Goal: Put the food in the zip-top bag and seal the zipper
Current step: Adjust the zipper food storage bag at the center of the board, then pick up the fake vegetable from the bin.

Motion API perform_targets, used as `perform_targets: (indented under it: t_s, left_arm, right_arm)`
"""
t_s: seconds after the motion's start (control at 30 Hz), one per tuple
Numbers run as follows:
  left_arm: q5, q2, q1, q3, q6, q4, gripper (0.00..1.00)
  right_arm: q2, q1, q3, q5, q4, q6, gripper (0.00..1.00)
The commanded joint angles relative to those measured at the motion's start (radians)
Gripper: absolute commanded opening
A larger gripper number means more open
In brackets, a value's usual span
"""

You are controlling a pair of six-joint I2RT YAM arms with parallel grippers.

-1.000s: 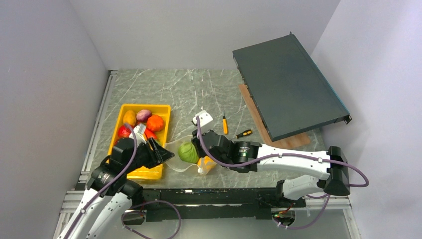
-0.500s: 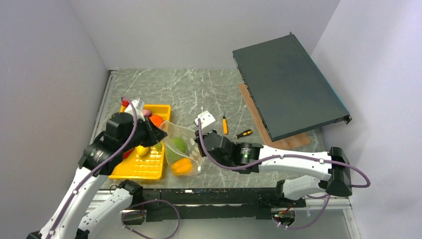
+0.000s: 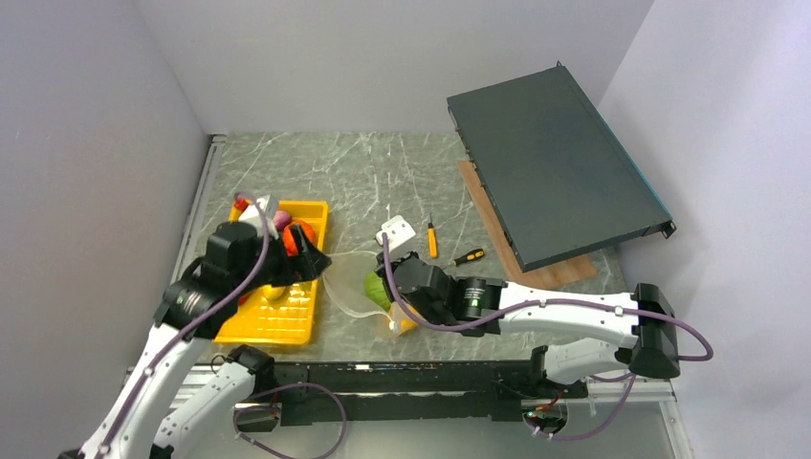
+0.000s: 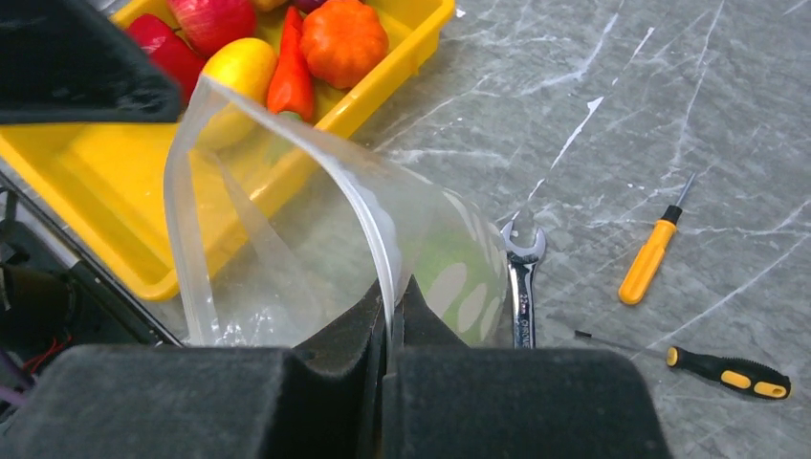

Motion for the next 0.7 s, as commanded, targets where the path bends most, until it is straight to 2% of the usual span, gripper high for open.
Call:
perform_targets:
  t_s: [0.0, 0.13, 0.23, 0.4, 0.53, 0.6, 0.67]
  left_arm:
    - [-0.125, -0.173, 0.006, -0.092, -0.039, -0.009, 0.95]
    - [-0.3, -0.287, 0.006, -0.129, -0.108, -0.081, 0.97]
    - [-0.424, -0.317, 0.006, -0.142, -0.173, -0.171, 0.99]
    - [-0.508, -0.302, 0.008, -0.206, -0.206, -0.153, 1.0]
    - [-0.515, -0.204, 0.045, -0.211, -0.161, -0.108, 1.0]
    - [-0.42, -0.136, 0.139, -0.228, -0.11, -0.038, 1.0]
    - [-0.242, -0.083, 0.261, -0.269, -0.056, 0.084, 1.0]
  right_arm:
    - [0.044, 0.004, 0.052, 0.059, 0.007, 0.036, 0.0]
    - [0.031, 0.004, 0.03, 0.053, 0.035, 0.033, 0.0]
    - [0.011, 0.005, 0.011, 0.042, 0.061, 0.023, 0.0]
    - [-0.006, 0.005, 0.0, 0.043, 0.063, 0.017, 0.0]
    - [-0.025, 0.003, -0.015, 0.046, 0.063, 0.021, 0.0]
    - [-0.033, 0.003, -0.024, 0.043, 0.067, 0.023, 0.0]
    - [-0.037, 0.004, -0.025, 0.04, 0.063, 0.025, 0.0]
